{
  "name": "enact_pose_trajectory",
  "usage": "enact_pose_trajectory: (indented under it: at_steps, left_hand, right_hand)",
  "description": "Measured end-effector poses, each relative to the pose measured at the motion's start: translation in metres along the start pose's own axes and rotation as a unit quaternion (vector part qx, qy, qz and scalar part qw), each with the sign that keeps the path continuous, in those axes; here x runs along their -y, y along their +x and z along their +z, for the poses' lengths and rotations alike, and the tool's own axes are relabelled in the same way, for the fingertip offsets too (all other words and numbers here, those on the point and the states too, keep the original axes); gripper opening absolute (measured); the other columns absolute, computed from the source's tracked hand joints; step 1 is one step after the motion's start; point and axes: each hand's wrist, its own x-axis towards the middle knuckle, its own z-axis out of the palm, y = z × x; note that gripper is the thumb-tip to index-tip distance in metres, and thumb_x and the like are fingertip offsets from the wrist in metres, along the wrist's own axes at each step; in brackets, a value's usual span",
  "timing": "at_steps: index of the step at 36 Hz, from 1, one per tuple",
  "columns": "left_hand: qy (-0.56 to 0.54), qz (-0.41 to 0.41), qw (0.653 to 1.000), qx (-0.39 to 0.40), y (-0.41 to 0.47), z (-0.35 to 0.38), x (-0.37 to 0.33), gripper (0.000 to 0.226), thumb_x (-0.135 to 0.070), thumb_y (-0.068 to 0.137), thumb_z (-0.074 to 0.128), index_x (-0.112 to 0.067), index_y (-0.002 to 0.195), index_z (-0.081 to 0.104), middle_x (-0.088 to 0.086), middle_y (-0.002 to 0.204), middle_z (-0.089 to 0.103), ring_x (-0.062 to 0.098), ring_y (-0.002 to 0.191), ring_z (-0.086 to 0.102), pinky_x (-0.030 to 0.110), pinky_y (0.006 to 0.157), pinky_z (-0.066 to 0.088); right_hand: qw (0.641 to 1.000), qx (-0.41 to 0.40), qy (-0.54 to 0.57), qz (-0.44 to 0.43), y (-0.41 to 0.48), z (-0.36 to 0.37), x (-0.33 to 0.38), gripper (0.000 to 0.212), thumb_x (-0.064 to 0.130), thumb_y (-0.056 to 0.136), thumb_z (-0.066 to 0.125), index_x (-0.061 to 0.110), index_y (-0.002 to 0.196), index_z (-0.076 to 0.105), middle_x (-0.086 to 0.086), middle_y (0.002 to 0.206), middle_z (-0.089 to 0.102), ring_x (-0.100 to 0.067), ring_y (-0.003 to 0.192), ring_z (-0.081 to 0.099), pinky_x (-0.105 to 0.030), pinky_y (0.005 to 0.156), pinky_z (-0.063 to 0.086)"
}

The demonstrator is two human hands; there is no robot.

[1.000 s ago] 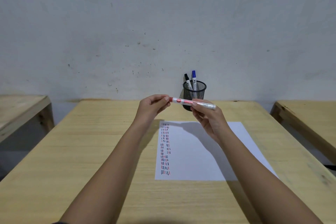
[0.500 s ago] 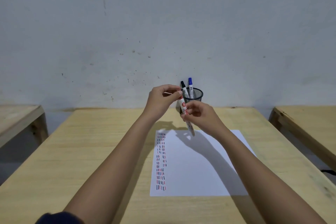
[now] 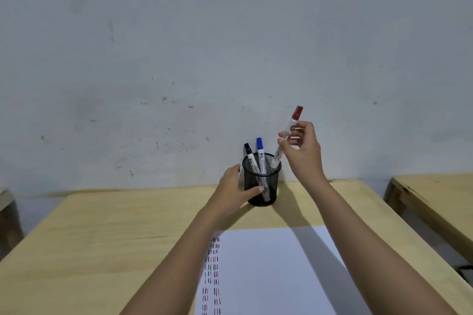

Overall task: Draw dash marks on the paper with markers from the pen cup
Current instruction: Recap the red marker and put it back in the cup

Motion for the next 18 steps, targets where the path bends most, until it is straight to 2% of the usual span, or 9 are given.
enact_pose_trajectory:
  at_steps: [2, 3, 5, 7, 9, 11, 15, 18]
  left_hand:
    - [-0.047, 0.022, 0.999, 0.001, 0.006, 0.006, 0.001, 0.048, -0.026, 0.075, 0.076, -0.028, 0.115, 0.050, -0.018, 0.111, 0.055, 0.002, 0.105, 0.053, 0.015, 0.085, 0.040]
    - [-0.062, 0.036, 0.997, 0.002, 0.009, 0.009, 0.001, 0.048, -0.024, 0.074, 0.077, -0.029, 0.114, 0.050, -0.019, 0.110, 0.058, -0.002, 0.104, 0.055, 0.015, 0.086, 0.043]
    - [-0.077, 0.053, 0.996, 0.001, 0.014, 0.015, 0.007, 0.059, -0.028, 0.072, 0.078, -0.029, 0.122, 0.048, -0.014, 0.119, 0.059, 0.001, 0.112, 0.054, 0.022, 0.094, 0.044]
    - [-0.096, 0.058, 0.994, 0.001, 0.017, 0.020, 0.011, 0.066, -0.028, 0.071, 0.078, -0.029, 0.128, 0.044, -0.014, 0.124, 0.057, 0.001, 0.116, 0.053, 0.020, 0.096, 0.042]
    - [-0.103, 0.057, 0.993, -0.002, 0.019, 0.023, 0.014, 0.070, -0.030, 0.071, 0.078, -0.029, 0.130, 0.041, -0.013, 0.126, 0.056, 0.002, 0.117, 0.053, 0.020, 0.097, 0.042]
    - [-0.103, 0.055, 0.993, -0.004, 0.021, 0.025, 0.018, 0.073, -0.033, 0.070, 0.079, -0.029, 0.131, 0.039, -0.012, 0.128, 0.056, 0.004, 0.118, 0.053, 0.023, 0.098, 0.043]
    - [-0.108, 0.051, 0.993, -0.006, 0.023, 0.027, 0.022, 0.071, -0.032, 0.071, 0.079, -0.028, 0.131, 0.040, -0.013, 0.125, 0.056, 0.003, 0.115, 0.054, 0.021, 0.095, 0.044]
    - [-0.110, 0.047, 0.993, -0.006, 0.023, 0.028, 0.023, 0.071, -0.033, 0.070, 0.079, -0.026, 0.130, 0.042, -0.012, 0.124, 0.057, 0.001, 0.114, 0.054, 0.018, 0.091, 0.044]
  right_hand:
    - [1.000, 0.003, -0.009, 0.008, 0.007, 0.005, -0.010, 0.032, 0.006, 0.084, 0.061, 0.021, 0.105, 0.042, -0.002, 0.097, 0.065, -0.008, 0.082, 0.061, -0.023, 0.078, 0.051]
    - [1.000, 0.008, -0.016, 0.014, 0.009, 0.007, -0.015, 0.030, 0.008, 0.085, 0.061, 0.020, 0.105, 0.043, 0.002, 0.094, 0.063, -0.011, 0.082, 0.061, -0.021, 0.075, 0.051]
    - [0.999, 0.018, -0.041, 0.017, 0.011, 0.011, -0.023, 0.020, 0.013, 0.088, 0.059, 0.019, 0.101, 0.045, 0.006, 0.088, 0.057, -0.016, 0.079, 0.060, -0.020, 0.068, 0.049]
    - [0.997, 0.028, -0.066, 0.017, 0.011, 0.013, -0.031, 0.010, 0.019, 0.089, 0.058, 0.015, 0.094, 0.050, 0.001, 0.084, 0.059, -0.019, 0.075, 0.058, -0.026, 0.067, 0.047]
    - [0.995, 0.040, -0.086, 0.017, 0.011, 0.014, -0.037, 0.009, 0.023, 0.090, 0.058, 0.014, 0.090, 0.055, -0.001, 0.081, 0.061, -0.017, 0.073, 0.058, -0.029, 0.068, 0.048]
    - [0.993, 0.047, -0.106, 0.015, 0.012, 0.014, -0.041, 0.013, 0.024, 0.089, 0.059, 0.011, 0.090, 0.061, -0.002, 0.082, 0.065, -0.016, 0.076, 0.060, -0.026, 0.069, 0.048]
    - [0.986, 0.064, -0.151, 0.026, 0.016, 0.015, -0.044, 0.016, 0.017, 0.084, 0.064, 0.007, 0.096, 0.066, -0.004, 0.083, 0.064, -0.014, 0.075, 0.058, -0.011, 0.063, 0.043]
    - [0.985, 0.057, -0.159, 0.041, 0.016, 0.017, -0.047, 0.020, 0.009, 0.078, 0.065, 0.007, 0.097, 0.063, -0.004, 0.076, 0.059, -0.013, 0.068, 0.053, -0.012, 0.061, 0.042]
